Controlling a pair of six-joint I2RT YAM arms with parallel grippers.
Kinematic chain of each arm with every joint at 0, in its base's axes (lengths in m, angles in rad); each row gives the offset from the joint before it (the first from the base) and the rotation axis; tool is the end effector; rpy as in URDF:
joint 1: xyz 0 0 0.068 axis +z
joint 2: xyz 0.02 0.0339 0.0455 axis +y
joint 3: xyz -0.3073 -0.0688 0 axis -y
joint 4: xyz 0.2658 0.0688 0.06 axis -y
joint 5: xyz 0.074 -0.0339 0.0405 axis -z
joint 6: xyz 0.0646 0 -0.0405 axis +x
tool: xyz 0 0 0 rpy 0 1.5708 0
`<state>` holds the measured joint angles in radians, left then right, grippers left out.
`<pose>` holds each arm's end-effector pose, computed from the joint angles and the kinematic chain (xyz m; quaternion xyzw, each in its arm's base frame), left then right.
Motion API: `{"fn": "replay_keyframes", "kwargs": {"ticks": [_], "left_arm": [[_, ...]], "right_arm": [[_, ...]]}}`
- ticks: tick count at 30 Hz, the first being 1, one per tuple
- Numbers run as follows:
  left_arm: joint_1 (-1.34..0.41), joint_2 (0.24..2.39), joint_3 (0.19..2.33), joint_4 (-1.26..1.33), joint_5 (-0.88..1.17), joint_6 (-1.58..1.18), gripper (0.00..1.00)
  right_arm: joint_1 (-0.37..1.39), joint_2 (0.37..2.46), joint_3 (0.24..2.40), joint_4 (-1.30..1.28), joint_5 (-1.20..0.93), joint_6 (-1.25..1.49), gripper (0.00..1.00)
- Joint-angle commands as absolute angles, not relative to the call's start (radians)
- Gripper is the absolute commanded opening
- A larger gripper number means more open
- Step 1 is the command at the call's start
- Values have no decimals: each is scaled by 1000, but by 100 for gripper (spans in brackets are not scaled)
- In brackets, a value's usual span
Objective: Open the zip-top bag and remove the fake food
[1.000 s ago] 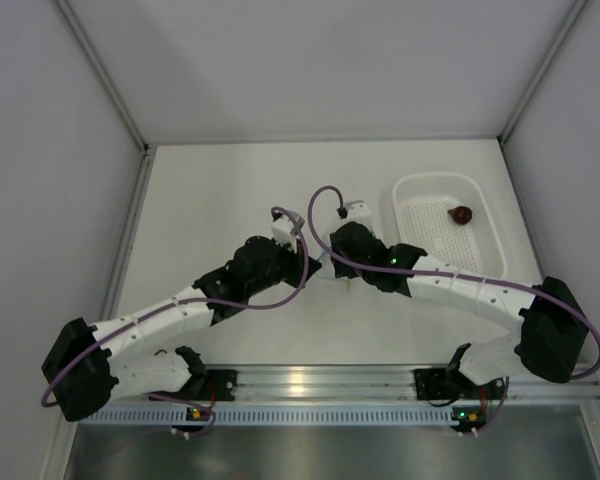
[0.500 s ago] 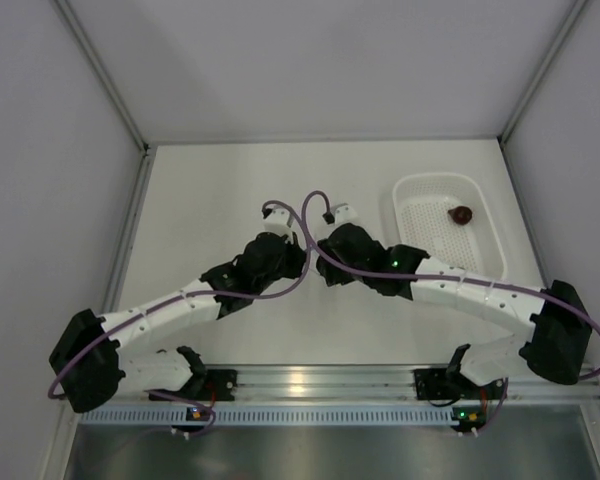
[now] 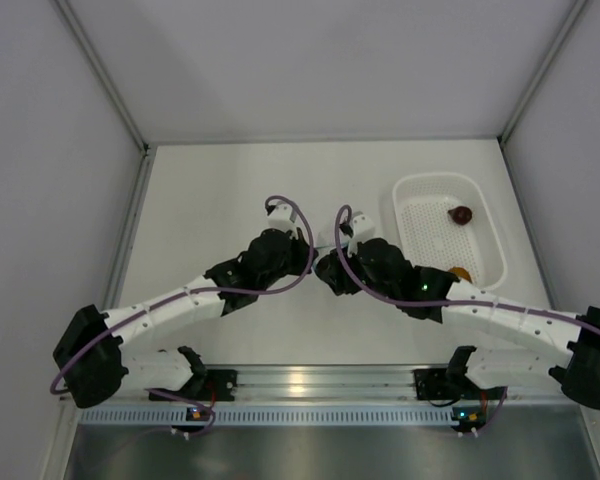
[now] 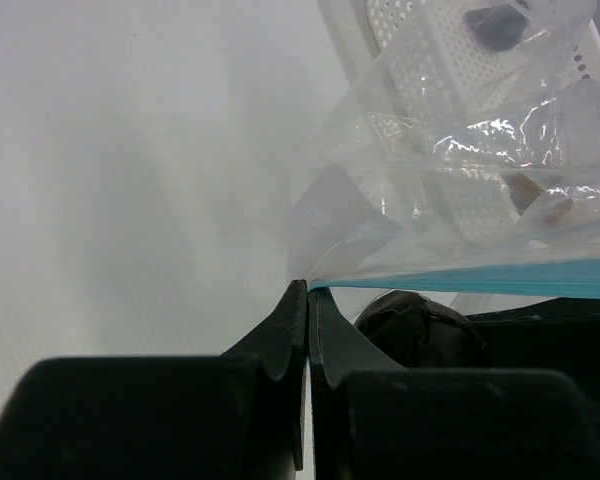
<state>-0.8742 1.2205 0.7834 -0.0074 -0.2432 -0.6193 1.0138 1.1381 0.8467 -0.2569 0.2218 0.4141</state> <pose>0.2071 -0.2233 0.2852 0.0425 0.8408 -0.2847 0.4586 0.1600 0.2301 0.3022 -0.2043 0.8441 0.2455 0.4307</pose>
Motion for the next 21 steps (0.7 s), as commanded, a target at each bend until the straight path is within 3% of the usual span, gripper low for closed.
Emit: {"fn": "replay_keyframes", "kwargs": {"ticks": [1, 9, 15, 21], "left_arm": [[-847, 1258, 773, -109, -367, -614, 0], [-842, 1256, 758, -106, -327, -643, 0], [-842, 1258, 750, -88, -282, -623, 0], [-842, 1249, 727, -64, -281, -618, 0]], "right_arm": [[1019, 1005, 804, -8, 224, 474, 24], [1017, 942, 721, 64, 425, 571, 24], [1014, 1018, 814, -149, 652, 632, 23], [1012, 988, 761, -9, 511, 614, 22]]}}
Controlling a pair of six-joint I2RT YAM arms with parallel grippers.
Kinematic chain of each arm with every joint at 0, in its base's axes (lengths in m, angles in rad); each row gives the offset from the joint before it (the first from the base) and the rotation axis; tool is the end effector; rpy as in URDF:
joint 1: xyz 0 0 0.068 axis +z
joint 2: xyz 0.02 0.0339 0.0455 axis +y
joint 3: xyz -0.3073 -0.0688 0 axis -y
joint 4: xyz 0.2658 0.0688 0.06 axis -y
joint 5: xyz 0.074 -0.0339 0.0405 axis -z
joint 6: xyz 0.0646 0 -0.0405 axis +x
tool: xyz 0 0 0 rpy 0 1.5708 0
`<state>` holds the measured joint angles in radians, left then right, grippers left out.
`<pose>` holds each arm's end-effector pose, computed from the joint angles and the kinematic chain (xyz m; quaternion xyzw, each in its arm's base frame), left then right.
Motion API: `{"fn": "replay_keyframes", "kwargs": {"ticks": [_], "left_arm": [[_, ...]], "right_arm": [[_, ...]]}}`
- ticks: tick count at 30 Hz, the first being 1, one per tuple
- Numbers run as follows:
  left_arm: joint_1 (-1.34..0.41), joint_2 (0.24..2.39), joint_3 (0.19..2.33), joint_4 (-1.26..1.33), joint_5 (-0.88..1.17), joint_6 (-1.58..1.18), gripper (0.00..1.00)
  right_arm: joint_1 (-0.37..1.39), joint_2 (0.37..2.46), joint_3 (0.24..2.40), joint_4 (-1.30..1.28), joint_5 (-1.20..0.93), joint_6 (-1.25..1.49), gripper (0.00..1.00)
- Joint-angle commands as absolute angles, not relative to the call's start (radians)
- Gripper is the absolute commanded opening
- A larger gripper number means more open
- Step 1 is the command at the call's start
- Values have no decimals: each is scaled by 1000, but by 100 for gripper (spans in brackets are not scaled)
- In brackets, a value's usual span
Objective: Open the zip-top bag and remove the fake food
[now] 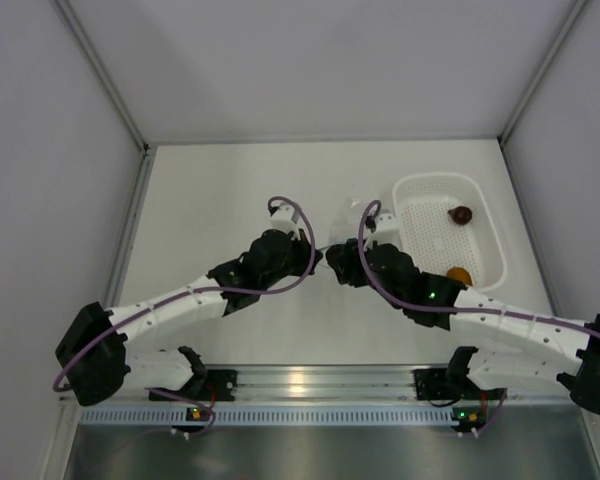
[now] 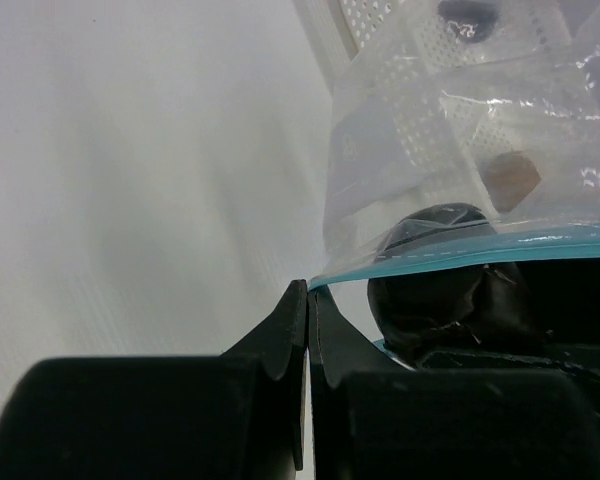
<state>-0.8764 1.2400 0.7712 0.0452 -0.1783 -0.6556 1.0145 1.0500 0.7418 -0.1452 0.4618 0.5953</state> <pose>0.2071 -0.2308 0.2810 0.0442 0.8368 -0.3208 0.4414 0.1602 0.2031 0.2989 -0.0531 0.8326 0.2374 0.4976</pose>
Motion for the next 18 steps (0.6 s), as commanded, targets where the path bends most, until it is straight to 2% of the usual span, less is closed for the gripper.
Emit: {"fn": "replay_keyframes", "kwargs": {"ticks": [1, 5, 11, 15, 17, 18], "left_arm": [[-842, 1250, 727, -57, -282, -623, 0], [-842, 1252, 721, -46, -279, -630, 0], [-841, 1246, 721, -46, -314, -647, 0], [-828, 1220, 722, -74, -379, -670, 0], [-816, 1197, 719, -83, -406, -676, 0], [-805, 1189, 716, -81, -407, -673, 0]], "right_arm": [[1012, 974, 729, 45, 467, 614, 22], [1009, 933, 702, 156, 339, 577, 21], [985, 978, 804, 20, 103, 543, 21], [956, 1051, 885, -152, -148, 465, 20], [953, 1078, 891, -153, -263, 430, 20], [939, 1087, 891, -146, -387, 426, 20]]}}
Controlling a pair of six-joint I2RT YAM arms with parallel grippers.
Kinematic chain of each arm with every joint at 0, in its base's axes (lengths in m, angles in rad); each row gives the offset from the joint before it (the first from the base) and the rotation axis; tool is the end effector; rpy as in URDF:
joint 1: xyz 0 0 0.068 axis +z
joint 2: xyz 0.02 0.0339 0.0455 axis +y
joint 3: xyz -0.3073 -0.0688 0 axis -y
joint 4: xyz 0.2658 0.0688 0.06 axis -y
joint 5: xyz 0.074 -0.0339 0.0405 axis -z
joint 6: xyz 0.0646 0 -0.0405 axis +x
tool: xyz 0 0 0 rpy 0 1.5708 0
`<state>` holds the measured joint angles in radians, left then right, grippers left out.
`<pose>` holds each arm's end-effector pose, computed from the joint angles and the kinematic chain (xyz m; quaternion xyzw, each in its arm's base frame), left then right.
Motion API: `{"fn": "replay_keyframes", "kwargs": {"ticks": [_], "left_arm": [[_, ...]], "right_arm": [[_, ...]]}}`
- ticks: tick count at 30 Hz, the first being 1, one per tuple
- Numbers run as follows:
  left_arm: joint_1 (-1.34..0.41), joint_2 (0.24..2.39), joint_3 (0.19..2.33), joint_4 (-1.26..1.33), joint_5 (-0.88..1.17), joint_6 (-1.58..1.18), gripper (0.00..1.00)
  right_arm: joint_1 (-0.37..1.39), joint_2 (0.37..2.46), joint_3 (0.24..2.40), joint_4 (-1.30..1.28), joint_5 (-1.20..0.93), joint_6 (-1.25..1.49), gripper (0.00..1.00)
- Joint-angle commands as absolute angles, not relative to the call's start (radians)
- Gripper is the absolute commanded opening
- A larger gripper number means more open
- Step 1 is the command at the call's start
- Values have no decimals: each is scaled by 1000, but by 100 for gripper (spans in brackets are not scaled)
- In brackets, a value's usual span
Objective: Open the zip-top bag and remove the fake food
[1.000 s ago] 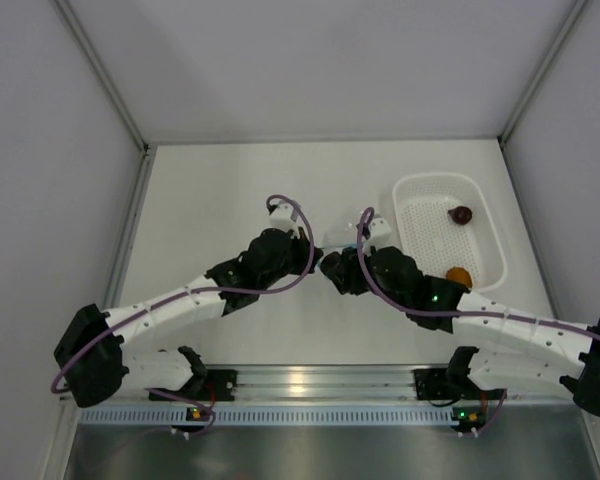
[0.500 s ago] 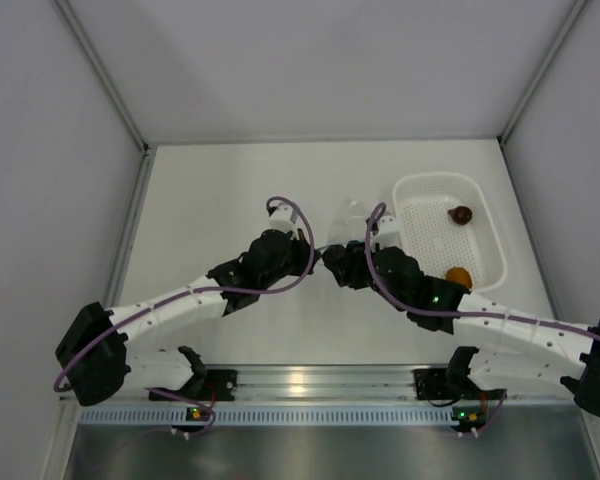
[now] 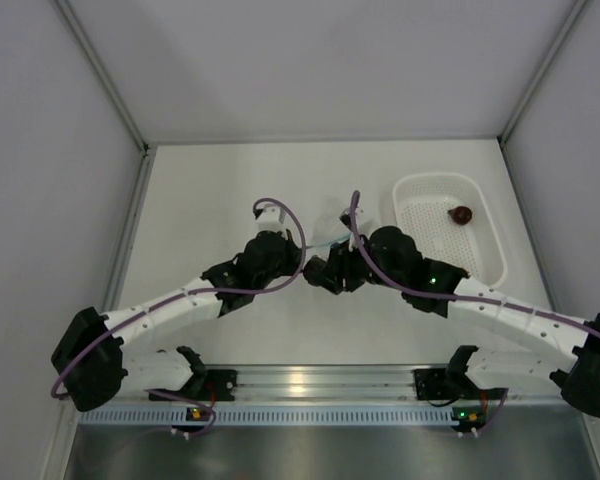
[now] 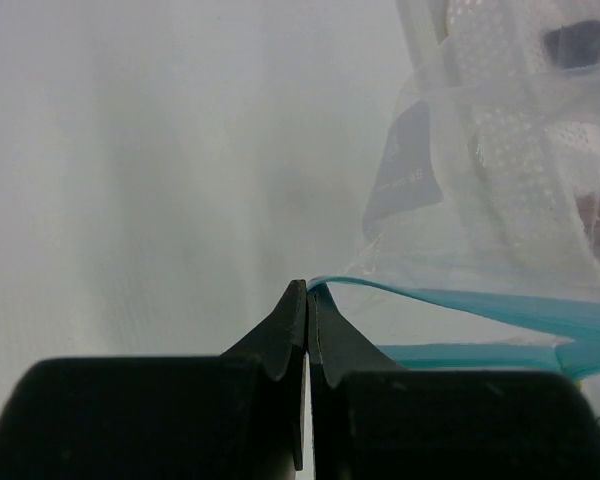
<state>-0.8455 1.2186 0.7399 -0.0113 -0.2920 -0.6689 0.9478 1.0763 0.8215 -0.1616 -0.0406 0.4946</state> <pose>0.2112 -0.2102 0.2688 0.0003 0.8517 -0.2590 0.4556 0.1573 0.2234 0.3190 -0.1990 0.8139 0.3730 0.3985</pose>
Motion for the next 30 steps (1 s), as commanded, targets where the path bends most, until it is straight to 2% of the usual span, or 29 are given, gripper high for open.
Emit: {"fn": "replay_keyframes", "kwargs": {"ticks": [1, 8, 13, 18, 22, 26, 30], "left_arm": [[-799, 1186, 715, -81, -408, -673, 0], [-784, 1135, 706, -80, -400, -687, 0], [-785, 1114, 709, -90, -428, -695, 0], [-781, 1092, 715, -123, -495, -732, 0], [-779, 1077, 729, -112, -456, -739, 0], [-779, 1091, 764, -110, -459, -716, 0], [-779, 1100, 775, -136, -508, -716, 0]], "right_arm": [[934, 1109, 887, -138, -426, 420, 20], [931, 1187, 847, -48, -708, 397, 20], [933, 1222, 879, -149, -681, 316, 18], [942, 1258, 879, -212, -756, 235, 18], [953, 1296, 865, -181, -837, 200, 18], [968, 1304, 873, -163, -809, 202, 18], [953, 1255, 882, -166, -660, 236, 17]]}}
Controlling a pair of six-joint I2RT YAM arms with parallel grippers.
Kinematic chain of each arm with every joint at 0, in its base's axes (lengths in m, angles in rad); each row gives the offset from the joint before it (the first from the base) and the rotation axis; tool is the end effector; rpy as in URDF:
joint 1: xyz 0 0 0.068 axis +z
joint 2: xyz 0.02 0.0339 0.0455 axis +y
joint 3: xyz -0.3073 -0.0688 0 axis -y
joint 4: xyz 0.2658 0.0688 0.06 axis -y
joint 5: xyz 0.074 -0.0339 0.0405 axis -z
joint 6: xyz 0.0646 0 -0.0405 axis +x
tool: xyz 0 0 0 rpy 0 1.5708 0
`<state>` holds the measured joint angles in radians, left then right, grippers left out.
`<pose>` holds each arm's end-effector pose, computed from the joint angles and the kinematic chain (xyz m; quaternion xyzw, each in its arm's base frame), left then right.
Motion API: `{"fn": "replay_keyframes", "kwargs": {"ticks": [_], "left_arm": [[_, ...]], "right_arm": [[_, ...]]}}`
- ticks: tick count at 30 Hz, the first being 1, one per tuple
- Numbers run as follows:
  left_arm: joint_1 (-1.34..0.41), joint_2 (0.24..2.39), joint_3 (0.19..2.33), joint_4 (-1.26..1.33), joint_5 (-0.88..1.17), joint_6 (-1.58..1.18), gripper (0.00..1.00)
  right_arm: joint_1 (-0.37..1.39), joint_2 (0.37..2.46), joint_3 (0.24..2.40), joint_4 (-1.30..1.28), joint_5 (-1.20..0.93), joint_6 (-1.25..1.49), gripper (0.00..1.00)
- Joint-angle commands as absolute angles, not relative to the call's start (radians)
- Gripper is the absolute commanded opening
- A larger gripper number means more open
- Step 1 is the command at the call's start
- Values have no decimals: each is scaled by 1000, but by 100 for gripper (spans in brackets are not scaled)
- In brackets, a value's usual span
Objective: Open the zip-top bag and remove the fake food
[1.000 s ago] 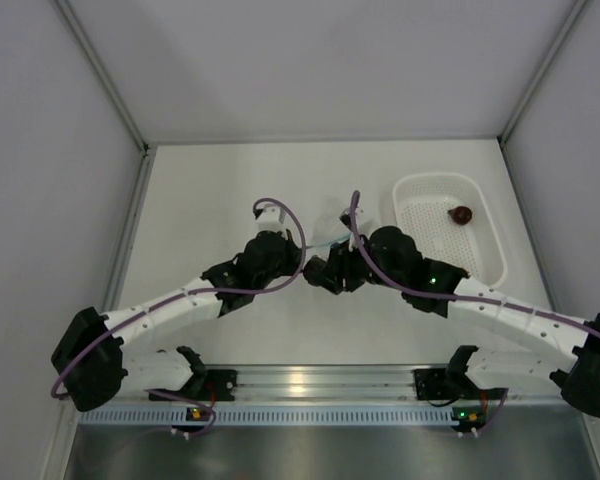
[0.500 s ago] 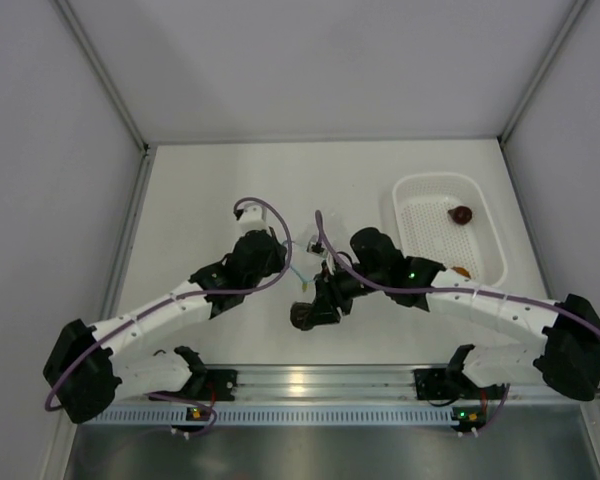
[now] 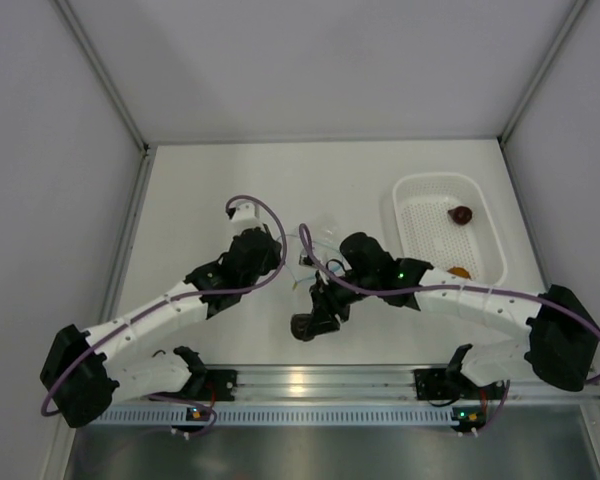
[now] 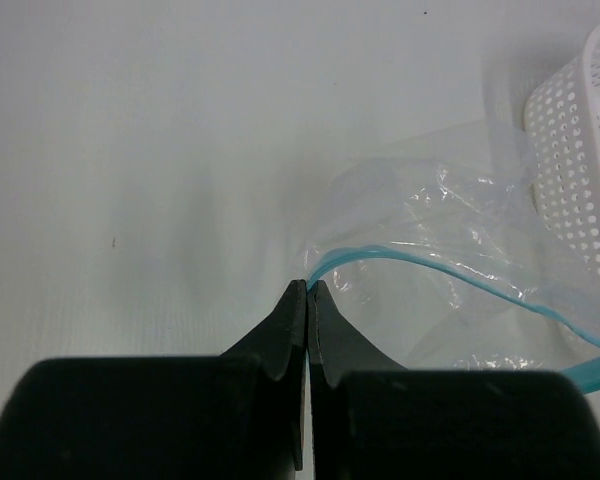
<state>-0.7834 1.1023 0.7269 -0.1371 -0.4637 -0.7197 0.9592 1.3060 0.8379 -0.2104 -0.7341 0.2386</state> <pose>0.2084 -0.1668 0.2814 -0.0892 0.8434 -0.1905 0.4944 0.1361 0.2695 0.2672 -0.4418 0.7334 0.4944 0.1502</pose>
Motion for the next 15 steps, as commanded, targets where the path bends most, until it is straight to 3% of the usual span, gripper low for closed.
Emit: {"fn": "replay_keyframes", "kwargs": {"ticks": [1, 15], "left_arm": [[-779, 1104, 778, -153, -517, -715, 0], [-755, 1085, 788, -242, -552, -687, 0]], "right_arm": [[942, 1226, 877, -161, -646, 267, 17], [516, 882, 792, -291, -80, 483, 17]]}}
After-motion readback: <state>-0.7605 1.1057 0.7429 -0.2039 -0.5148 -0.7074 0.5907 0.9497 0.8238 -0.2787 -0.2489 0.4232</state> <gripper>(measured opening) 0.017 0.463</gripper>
